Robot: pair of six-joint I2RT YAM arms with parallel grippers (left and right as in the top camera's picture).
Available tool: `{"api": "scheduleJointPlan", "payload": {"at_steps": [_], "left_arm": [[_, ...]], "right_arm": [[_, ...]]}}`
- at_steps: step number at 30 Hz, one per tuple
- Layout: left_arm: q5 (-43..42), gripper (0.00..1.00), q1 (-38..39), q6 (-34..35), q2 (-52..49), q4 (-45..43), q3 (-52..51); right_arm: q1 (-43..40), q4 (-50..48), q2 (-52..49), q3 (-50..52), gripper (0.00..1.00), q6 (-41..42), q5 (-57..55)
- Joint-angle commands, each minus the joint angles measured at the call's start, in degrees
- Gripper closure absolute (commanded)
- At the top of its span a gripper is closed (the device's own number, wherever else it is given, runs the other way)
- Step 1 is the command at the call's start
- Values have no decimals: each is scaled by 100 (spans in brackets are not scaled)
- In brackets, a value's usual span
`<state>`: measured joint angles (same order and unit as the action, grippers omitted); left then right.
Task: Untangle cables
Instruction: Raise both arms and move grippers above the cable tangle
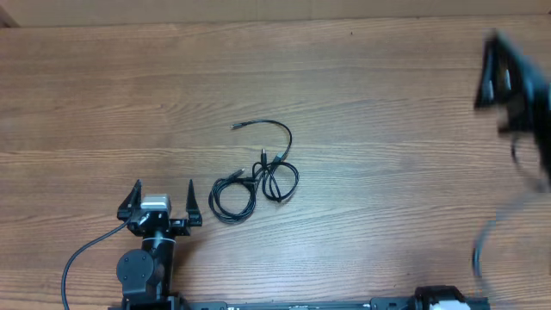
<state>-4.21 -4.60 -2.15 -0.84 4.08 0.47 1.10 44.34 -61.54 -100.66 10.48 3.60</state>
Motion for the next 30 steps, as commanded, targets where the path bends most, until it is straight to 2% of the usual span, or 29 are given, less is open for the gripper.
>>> {"api": "scheduleJointPlan", "payload": {"at_steps": [1,5,10,13,16,20,24,27,30], "left_arm": [[17,0,11,-129,59,17,-17],[15,0,11,-129,59,17,-17],[17,0,11,-129,59,17,-17],[81,0,9,-184,59,-11,-17],[299,0,11,-240,59,-396,-17],[-608,0,11,-170,59,-1408,140],[-973,0,11,-2,57,-1316,1187],[-404,0,11,-31,-116,-1051,2441],[125,0,11,-321,-723,-544,3908]], "right_arm": [[-26,691,-1364,-1182,0,-2,131],[-26,1631,-2782,-1954,0,-2,358],[-26,2190,-3788,-1963,0,-2,671],[-26,2356,-4002,-1963,0,-4,721],[-26,2516,-3950,-1965,0,-48,719],[-26,2778,-3818,-1963,0,-358,697],[-26,3042,-3744,-1963,0,-481,649],[-26,3152,-3735,-1963,0,-476,649],[-2,3209,-3735,-1963,0,-476,809]]}}
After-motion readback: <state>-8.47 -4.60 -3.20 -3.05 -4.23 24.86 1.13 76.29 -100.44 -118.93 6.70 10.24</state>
